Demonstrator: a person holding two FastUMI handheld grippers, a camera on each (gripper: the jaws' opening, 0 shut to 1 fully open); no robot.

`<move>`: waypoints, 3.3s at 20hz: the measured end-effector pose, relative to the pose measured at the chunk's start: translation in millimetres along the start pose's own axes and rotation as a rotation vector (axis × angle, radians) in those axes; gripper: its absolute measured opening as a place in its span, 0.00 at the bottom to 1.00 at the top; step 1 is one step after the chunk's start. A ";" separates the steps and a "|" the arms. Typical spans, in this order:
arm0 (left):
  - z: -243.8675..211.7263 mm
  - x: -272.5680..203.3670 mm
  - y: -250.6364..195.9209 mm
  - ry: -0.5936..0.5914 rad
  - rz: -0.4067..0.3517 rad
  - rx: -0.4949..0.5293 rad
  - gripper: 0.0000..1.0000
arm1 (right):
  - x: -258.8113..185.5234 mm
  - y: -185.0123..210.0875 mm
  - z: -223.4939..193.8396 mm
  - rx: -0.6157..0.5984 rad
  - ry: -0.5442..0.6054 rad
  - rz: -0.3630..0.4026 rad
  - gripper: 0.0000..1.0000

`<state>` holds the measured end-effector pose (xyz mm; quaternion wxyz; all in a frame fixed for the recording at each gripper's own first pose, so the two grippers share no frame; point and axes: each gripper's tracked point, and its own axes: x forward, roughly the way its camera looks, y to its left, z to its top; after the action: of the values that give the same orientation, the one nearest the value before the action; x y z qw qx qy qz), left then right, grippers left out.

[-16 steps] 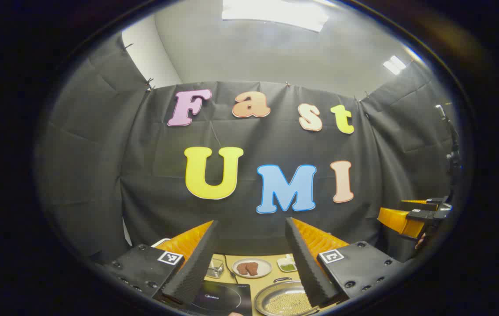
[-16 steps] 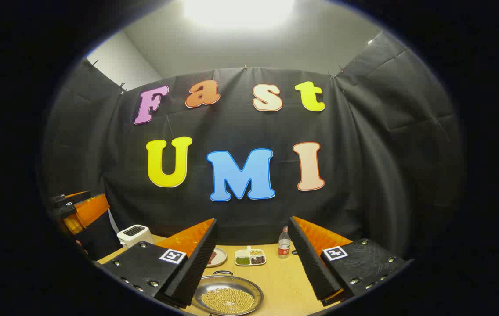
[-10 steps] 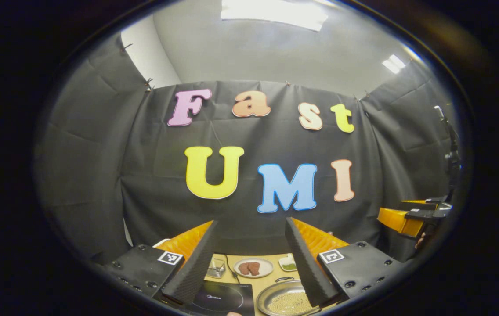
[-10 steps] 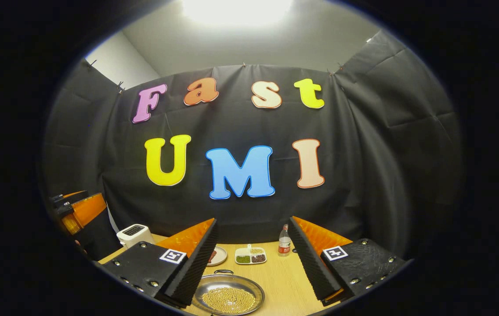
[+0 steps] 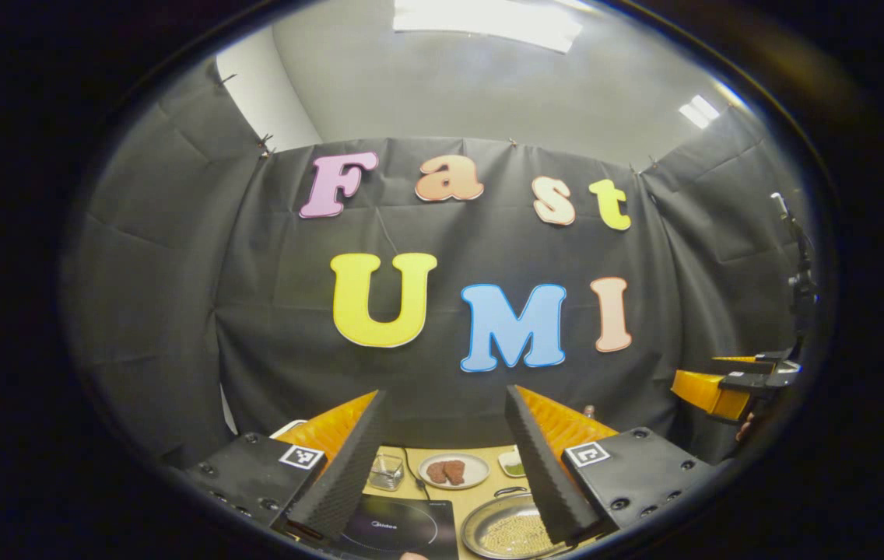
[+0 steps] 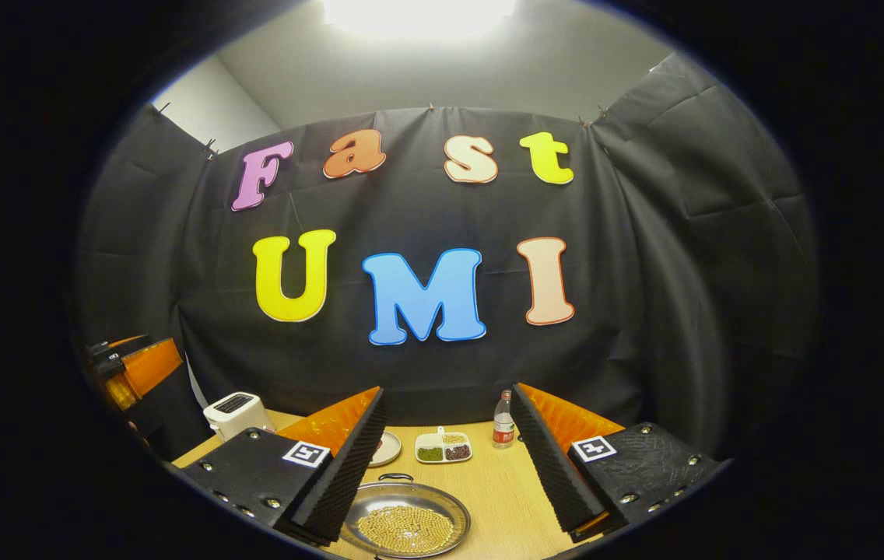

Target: First push the handle of the pot to place it horizontally, then grasp the pot with both hands and set it on the induction cooktop.

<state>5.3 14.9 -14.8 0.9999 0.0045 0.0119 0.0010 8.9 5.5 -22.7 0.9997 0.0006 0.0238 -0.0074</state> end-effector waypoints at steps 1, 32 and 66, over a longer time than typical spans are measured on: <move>-2.6 0.4 1.1 0.001 0.000 0.002 0.95 | 0.8 1.7 -4.3 0.000 0.011 0.005 0.98; -53.3 -8.2 33.7 0.102 0.066 0.026 0.95 | -34.0 58.4 -288.1 0.141 0.933 0.214 0.01; -64.3 -29.3 59.4 0.149 0.163 0.039 0.99 | -73.2 112.1 -396.3 0.316 1.268 0.305 0.00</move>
<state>-25.6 74.9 -77.9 0.9926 0.0250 0.0859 0.0826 -81.4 119.3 -415.0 0.7700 0.1543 0.6047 0.1325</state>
